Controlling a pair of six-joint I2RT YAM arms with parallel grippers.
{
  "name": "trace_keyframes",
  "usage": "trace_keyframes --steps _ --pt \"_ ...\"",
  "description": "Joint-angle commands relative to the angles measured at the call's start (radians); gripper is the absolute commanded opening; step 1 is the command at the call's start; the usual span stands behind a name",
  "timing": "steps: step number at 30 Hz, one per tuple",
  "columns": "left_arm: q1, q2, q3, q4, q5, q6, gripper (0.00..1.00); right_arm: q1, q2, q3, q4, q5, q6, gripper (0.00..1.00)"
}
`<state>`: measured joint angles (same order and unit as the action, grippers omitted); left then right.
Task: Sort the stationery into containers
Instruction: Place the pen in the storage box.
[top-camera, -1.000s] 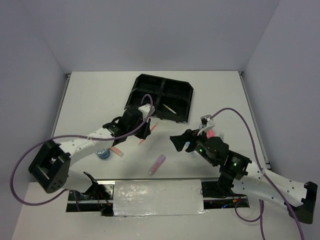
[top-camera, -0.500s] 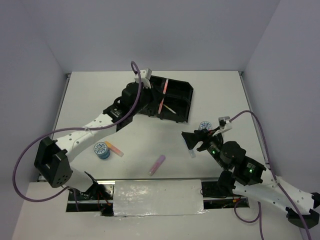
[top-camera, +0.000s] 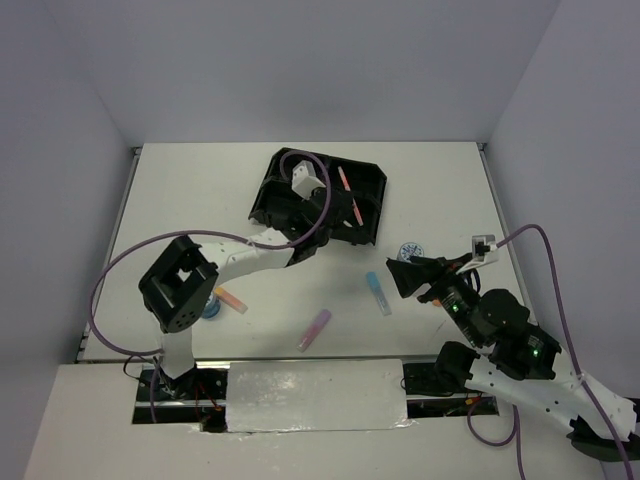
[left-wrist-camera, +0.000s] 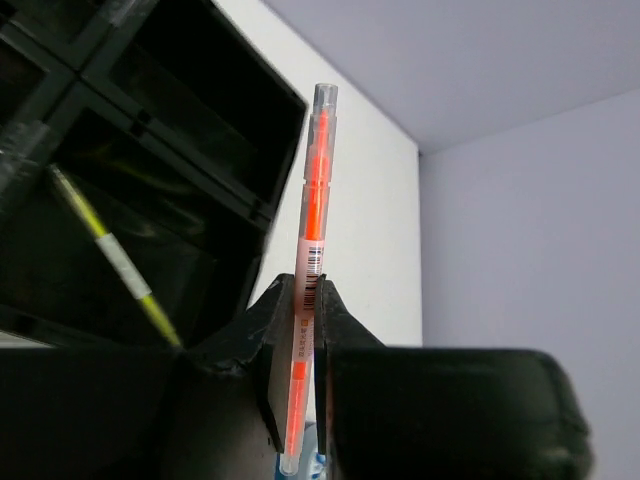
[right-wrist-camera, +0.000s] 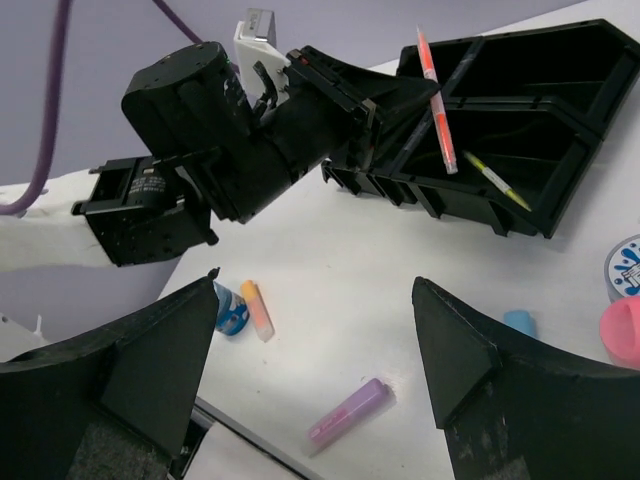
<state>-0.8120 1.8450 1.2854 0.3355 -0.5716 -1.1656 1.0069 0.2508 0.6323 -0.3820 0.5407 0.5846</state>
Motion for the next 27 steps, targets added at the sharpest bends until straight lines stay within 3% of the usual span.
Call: trace_keyframes --steps 1,8,13,27 --pt "-0.041 0.016 0.081 0.045 -0.237 -0.117 0.02 -0.005 -0.019 0.044 -0.037 0.015 -0.015 0.85" --pt "-0.046 0.079 0.075 0.027 -0.338 -0.245 0.05 -0.007 -0.005 0.063 -0.057 -0.005 -0.02 0.85" --pt "-0.036 0.158 0.092 0.119 -0.307 -0.22 0.07 -0.007 0.002 0.082 -0.066 -0.028 -0.028 0.85" --pt "-0.035 0.24 0.144 0.06 -0.275 -0.296 0.08 -0.005 -0.031 0.087 -0.118 0.004 -0.031 0.86"
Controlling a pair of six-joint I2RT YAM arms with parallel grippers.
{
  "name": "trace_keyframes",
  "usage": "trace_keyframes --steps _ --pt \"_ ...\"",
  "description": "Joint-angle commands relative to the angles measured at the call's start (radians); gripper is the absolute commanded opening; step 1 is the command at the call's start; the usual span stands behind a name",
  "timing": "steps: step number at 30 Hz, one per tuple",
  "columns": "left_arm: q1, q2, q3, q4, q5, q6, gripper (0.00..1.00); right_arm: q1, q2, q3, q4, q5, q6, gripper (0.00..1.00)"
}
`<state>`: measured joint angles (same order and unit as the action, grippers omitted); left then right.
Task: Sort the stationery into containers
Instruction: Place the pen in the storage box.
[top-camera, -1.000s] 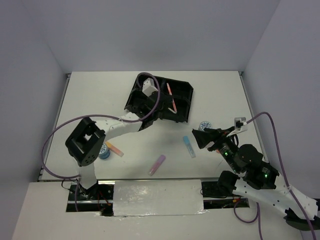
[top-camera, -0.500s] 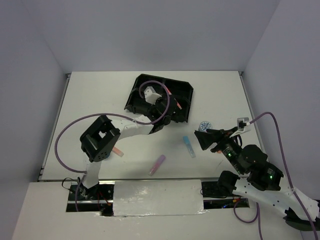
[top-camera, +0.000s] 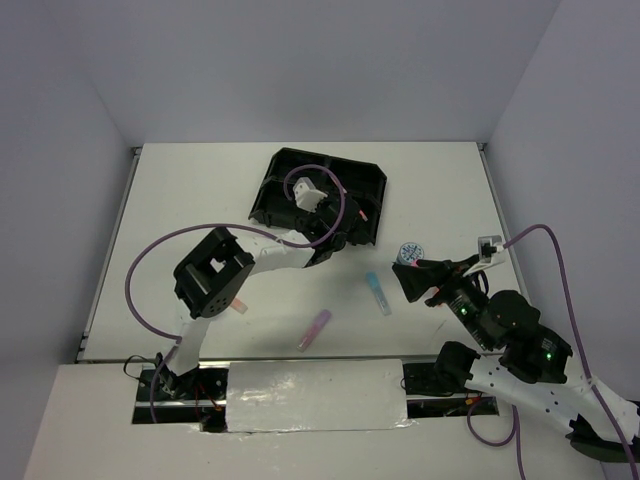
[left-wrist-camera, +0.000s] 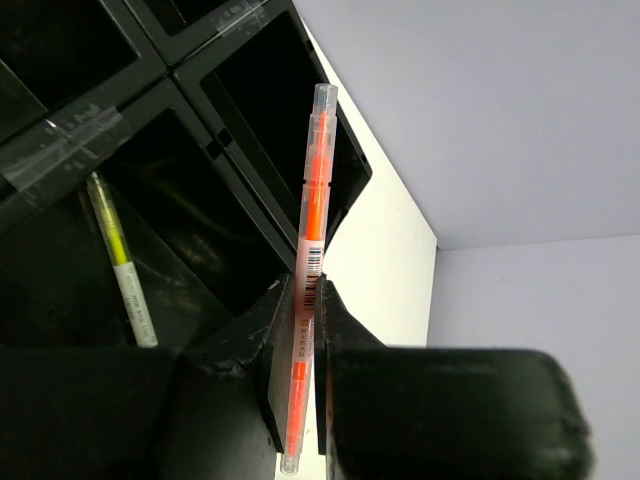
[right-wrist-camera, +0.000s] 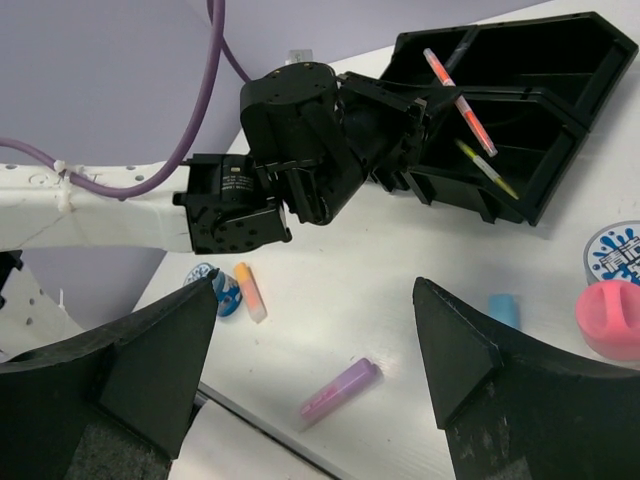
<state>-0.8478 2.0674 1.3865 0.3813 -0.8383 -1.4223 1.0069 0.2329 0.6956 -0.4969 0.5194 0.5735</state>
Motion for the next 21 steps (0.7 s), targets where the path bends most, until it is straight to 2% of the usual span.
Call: trace_keyframes --steps 1,21 --pt "0.001 0.017 0.043 0.008 -0.007 -0.044 0.08 -0.007 -0.012 0.025 -0.003 0.028 -0.02 0.86" --pt "0.012 0.014 0.022 0.021 0.025 -0.047 0.1 -0.007 -0.021 0.039 -0.031 0.039 -0.024 0.87"
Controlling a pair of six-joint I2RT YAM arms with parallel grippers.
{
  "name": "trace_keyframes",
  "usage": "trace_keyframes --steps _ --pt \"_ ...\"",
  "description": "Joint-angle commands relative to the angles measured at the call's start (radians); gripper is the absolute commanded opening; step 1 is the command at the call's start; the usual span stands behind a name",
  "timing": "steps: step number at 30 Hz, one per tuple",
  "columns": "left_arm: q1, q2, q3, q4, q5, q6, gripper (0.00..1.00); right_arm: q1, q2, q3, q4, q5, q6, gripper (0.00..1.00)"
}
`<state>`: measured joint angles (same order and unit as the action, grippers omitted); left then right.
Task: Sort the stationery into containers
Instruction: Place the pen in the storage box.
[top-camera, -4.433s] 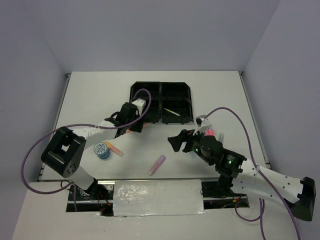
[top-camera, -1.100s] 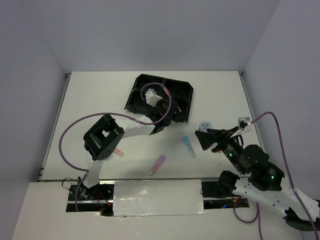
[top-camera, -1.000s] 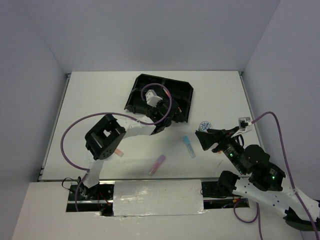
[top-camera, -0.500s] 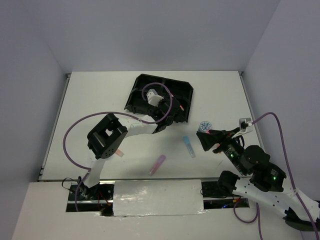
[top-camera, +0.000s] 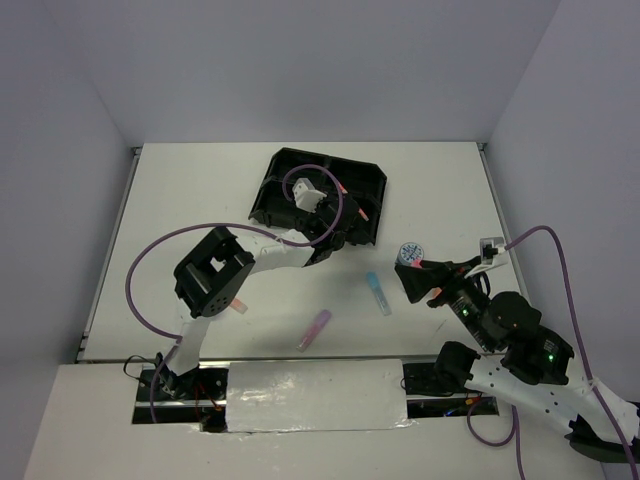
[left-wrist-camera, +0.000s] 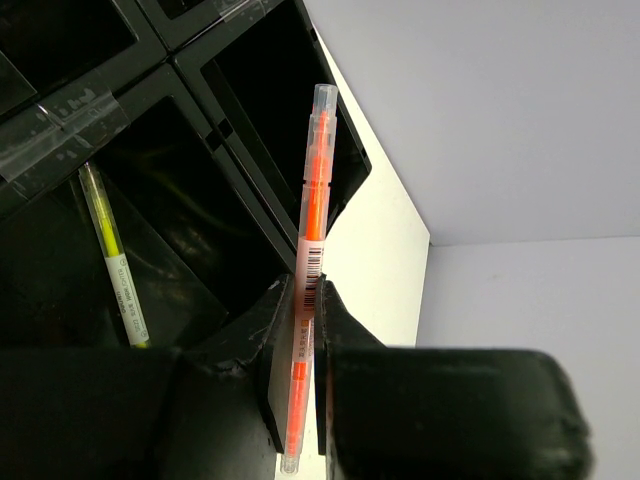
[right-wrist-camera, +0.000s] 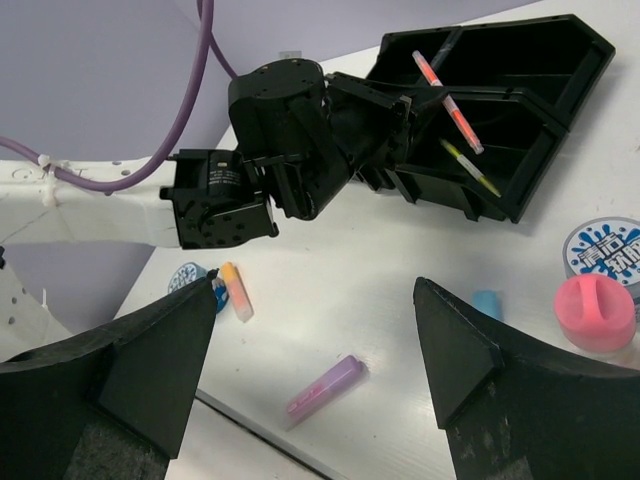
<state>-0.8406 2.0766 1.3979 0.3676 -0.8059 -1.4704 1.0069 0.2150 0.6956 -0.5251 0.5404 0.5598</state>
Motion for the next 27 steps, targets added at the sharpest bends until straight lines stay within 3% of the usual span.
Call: trace_keyframes --steps 1,27 --pt "0.006 0.005 0.009 0.037 -0.009 0.005 0.1 -0.005 -0.003 0.041 -0.001 0.018 -0.012 0.87" --pt "0.009 0.004 0.006 0.076 0.02 0.047 0.1 -0.005 0.001 0.051 -0.013 0.03 -0.031 0.88"
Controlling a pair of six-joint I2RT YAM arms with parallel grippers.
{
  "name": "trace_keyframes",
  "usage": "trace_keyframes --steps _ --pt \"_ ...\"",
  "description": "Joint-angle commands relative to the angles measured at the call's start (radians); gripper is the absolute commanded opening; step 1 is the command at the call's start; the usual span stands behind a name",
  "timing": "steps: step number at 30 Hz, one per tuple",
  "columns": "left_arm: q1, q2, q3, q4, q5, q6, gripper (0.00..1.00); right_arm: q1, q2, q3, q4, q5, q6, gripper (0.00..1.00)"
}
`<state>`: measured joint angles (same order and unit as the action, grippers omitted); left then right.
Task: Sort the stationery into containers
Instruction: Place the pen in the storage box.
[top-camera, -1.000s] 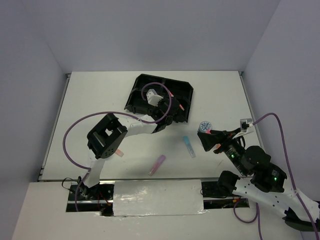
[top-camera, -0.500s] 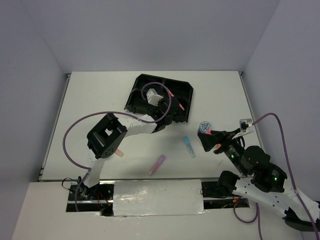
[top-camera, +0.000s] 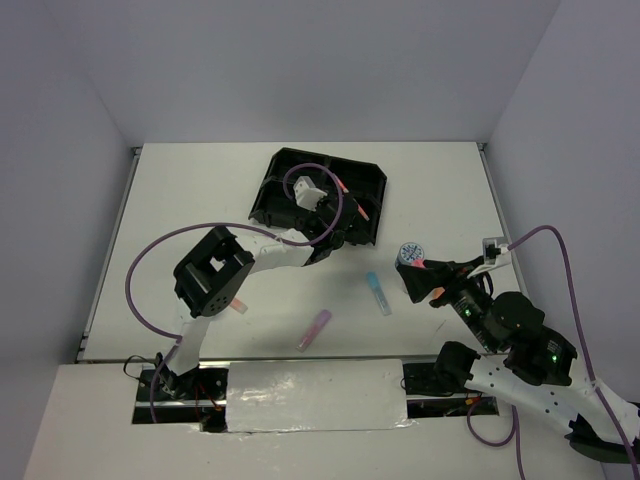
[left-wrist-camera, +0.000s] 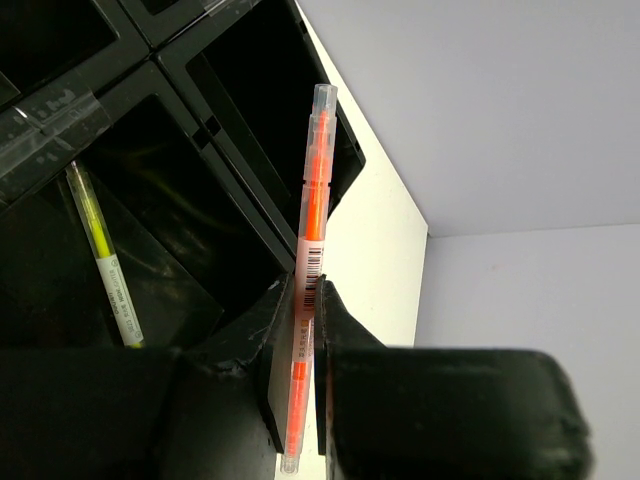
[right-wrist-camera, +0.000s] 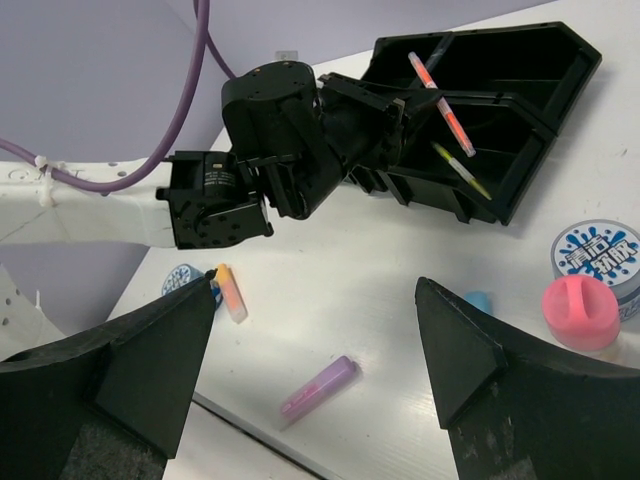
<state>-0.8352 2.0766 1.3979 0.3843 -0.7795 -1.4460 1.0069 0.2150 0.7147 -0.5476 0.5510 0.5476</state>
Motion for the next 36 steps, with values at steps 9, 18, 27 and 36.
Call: trace_keyframes --steps 9,18,27,36 --pt "0.004 0.0 0.012 0.031 -0.01 0.018 0.11 -0.005 -0.003 0.04 -0.003 0.021 -0.021 0.88" --pt "0.008 0.0 0.009 0.044 0.009 0.039 0.12 -0.005 -0.022 0.032 -0.015 0.018 -0.009 0.88" --pt "0.01 0.0 -0.011 0.019 0.003 0.016 0.41 -0.005 -0.008 0.022 -0.005 0.013 -0.011 0.89" --pt "0.011 -0.062 -0.079 0.088 0.011 0.065 1.0 -0.005 -0.002 0.02 0.003 0.012 -0.009 0.89"
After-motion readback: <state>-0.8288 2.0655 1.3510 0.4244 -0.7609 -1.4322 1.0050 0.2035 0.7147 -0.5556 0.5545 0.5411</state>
